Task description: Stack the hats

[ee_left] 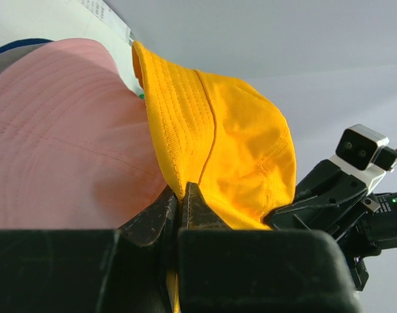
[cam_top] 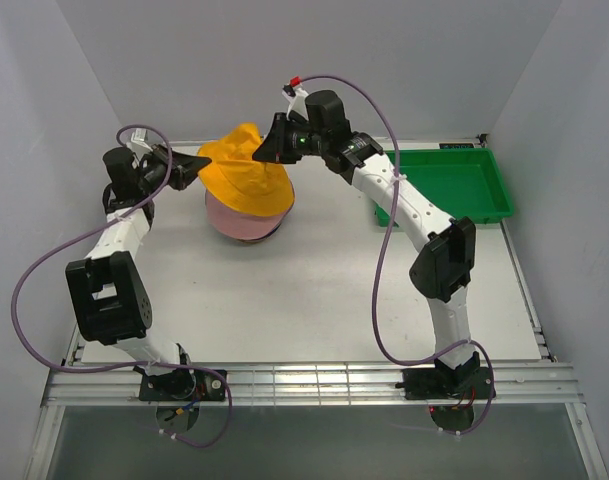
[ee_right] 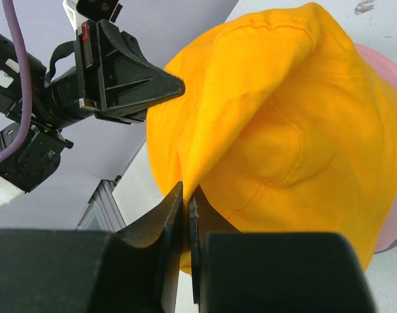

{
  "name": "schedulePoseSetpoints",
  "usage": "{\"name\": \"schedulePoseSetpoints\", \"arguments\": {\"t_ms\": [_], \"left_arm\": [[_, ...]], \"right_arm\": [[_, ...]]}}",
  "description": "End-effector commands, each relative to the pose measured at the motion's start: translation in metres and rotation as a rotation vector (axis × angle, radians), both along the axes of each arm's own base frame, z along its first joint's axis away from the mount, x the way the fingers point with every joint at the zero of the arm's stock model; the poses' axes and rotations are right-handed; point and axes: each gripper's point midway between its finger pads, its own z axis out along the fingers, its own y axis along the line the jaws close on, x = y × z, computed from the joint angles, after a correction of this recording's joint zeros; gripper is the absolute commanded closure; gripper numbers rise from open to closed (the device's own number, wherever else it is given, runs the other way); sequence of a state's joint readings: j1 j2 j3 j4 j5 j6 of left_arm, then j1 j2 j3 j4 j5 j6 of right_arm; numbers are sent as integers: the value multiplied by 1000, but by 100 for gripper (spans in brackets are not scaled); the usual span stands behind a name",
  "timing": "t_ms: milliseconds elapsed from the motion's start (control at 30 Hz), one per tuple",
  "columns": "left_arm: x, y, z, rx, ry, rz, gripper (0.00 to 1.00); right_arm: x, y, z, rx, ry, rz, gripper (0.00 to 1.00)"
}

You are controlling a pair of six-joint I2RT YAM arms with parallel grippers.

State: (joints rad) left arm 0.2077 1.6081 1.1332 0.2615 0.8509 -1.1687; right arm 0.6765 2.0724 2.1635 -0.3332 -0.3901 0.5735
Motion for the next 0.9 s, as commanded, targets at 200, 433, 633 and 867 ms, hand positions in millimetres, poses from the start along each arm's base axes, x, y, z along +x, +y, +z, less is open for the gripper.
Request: {"name": "schedulePoseSetpoints", "arguments": {"t_ms": [200, 433, 633, 867], "left_arm": [[-5, 28, -7, 53, -30, 87, 100], [-4, 35, -23, 58, -4, 103, 100], [-3, 40, -38, 73, 15, 113, 100], [-4, 41, -50, 87, 25, 106, 100]], "right_arm": [[3, 7, 22, 53, -68, -8, 81], [4, 5, 23, 45, -72, -19, 59], [13, -18, 20, 48, -17, -64, 46], [25, -57, -3, 60, 88, -107, 45]]}}
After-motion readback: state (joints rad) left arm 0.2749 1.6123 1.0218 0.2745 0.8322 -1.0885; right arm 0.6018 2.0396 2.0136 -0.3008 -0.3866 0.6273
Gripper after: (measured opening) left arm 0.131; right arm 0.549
